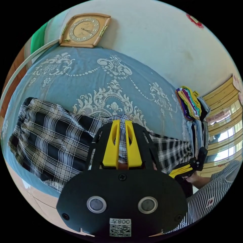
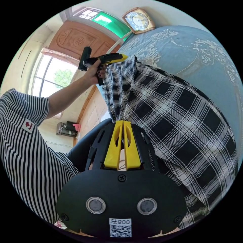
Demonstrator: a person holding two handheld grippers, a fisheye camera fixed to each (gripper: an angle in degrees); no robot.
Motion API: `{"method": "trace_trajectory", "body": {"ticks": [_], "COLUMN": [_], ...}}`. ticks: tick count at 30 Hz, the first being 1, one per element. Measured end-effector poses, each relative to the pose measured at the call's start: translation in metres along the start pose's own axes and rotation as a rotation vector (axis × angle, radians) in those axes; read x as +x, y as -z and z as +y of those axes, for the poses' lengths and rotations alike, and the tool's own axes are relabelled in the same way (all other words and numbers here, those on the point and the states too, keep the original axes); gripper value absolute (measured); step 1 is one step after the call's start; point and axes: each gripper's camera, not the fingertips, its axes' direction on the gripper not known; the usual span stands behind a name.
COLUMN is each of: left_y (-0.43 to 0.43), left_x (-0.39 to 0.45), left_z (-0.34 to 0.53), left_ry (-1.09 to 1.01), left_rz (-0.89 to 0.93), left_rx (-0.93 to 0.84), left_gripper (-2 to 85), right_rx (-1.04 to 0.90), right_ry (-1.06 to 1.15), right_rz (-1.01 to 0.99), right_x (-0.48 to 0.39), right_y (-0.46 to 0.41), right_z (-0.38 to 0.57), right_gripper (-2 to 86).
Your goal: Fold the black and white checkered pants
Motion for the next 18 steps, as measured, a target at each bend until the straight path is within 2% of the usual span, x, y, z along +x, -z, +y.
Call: {"method": "trace_trajectory", "body": {"ticks": [3,7,12,14,18], "left_y": [-0.003,-0.022,-0.002,0.009,0.010], "left_x": [0.011,0.016,0.005,0.001,-0.003], "left_z": [-0.010,-0.018,-0.008,-0.008,-0.006], "left_ry": [-0.049,-0.097,-0.037,-0.020,-0.031], "left_rz": [-0.076,-0.270,-0.175,-0.138,-0.143], "left_rx": [-0.003,-0.150,-0.024,0.028,0.019], "left_gripper": [6.6,4.4,2.2,1.8,1.7], "right_rx": [-0.082,-0.106,-0.076,-0.017,0.071], "right_ry": [0.002,0.022,0.034,0.036,-0.004], "right_rz": [0.014,0.017,0.028,0.084,0.239], "right_x": [0.000,-0.007,-0.009,-0.007,0.007], "right_y": [-0.016,-0.024,-0.014,0.000,0.018], "right_z": [-0.007,-0.013,-0.023,-0.033,-0.056], "right_gripper": [0.2,0.2,0.2,0.2,0.4]}}
